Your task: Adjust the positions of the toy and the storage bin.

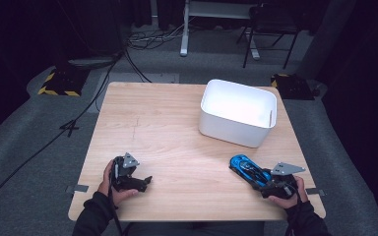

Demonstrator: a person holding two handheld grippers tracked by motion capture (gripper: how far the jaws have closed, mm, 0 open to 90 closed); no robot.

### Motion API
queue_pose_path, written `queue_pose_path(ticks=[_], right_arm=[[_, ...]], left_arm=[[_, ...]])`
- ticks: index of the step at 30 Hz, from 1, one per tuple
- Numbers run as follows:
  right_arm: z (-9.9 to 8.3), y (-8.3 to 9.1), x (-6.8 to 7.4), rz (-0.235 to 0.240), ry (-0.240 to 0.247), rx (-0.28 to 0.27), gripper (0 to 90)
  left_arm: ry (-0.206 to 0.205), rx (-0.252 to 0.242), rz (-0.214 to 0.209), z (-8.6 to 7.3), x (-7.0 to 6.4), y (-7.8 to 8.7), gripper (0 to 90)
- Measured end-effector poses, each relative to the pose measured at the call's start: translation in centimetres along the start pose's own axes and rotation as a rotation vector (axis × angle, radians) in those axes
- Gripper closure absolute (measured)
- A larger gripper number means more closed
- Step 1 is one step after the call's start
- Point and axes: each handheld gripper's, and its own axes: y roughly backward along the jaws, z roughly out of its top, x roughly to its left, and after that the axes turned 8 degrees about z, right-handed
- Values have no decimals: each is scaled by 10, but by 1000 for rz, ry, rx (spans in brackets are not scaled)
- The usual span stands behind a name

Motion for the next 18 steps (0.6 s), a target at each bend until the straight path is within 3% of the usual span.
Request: queue_pose_path(ticks=[5, 10, 18], right_arm=[[-12, 13, -9, -37, -40, -20, 238], [-24, 26, -18, -77, -76, -30, 238], [-27, 30, -22, -90, -81, -32, 238]], left_arm=[[-6, 0, -26, 4, 0, -4, 28], [-24, -8, -18, 12, 2, -11, 35], [-51, -18, -46, 32, 2, -28, 57]])
